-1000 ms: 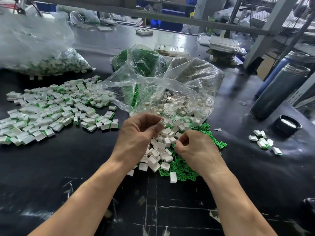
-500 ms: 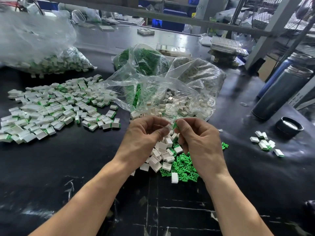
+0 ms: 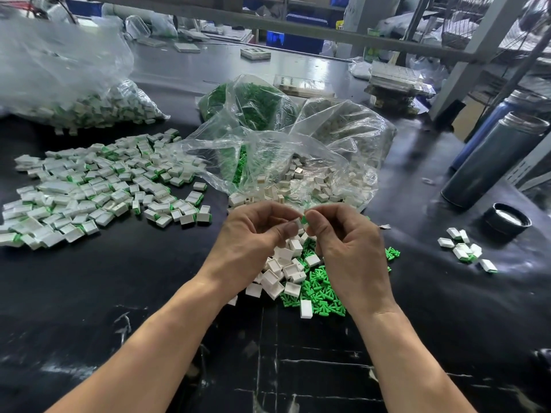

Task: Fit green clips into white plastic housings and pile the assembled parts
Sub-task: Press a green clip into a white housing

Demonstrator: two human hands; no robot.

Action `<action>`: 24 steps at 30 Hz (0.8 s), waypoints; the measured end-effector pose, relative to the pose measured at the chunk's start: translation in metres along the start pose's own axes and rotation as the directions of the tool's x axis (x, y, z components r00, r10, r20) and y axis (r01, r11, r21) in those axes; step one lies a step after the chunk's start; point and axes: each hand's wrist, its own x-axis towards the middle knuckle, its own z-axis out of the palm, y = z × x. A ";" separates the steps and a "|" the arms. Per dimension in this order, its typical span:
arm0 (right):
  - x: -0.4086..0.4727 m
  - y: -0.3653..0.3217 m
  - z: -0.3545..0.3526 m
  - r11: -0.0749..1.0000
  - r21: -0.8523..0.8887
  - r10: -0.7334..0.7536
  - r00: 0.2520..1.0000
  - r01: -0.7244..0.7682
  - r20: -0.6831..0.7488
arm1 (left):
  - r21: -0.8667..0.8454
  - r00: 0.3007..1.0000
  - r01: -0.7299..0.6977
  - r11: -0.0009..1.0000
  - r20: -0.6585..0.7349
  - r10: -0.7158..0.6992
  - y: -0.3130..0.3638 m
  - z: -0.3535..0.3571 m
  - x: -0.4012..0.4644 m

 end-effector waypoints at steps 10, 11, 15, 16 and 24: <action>-0.002 0.000 0.003 1.000 -0.001 0.014 0.999 -0.014 -0.039 | -0.059 0.999 0.035 0.998 -0.002 -0.035 -0.001 0.001 0.001; -0.002 -0.001 0.004 1.000 0.002 0.016 0.999 -0.016 -0.032 | -0.059 0.999 0.036 0.998 -0.002 -0.036 -0.001 0.001 0.001; -0.003 -0.002 0.005 1.000 0.020 0.022 1.000 -0.022 -0.011 | -0.058 0.999 0.032 0.998 -0.013 -0.033 -0.003 0.000 0.003; -0.003 -0.002 0.005 0.999 0.028 0.026 1.000 -0.026 -0.009 | -0.062 0.999 0.032 0.998 -0.015 -0.033 -0.004 0.000 0.003; -0.004 -0.003 0.005 0.999 0.030 0.018 1.000 -0.018 -0.017 | -0.056 1.000 0.025 0.998 -0.011 -0.025 -0.004 0.000 0.003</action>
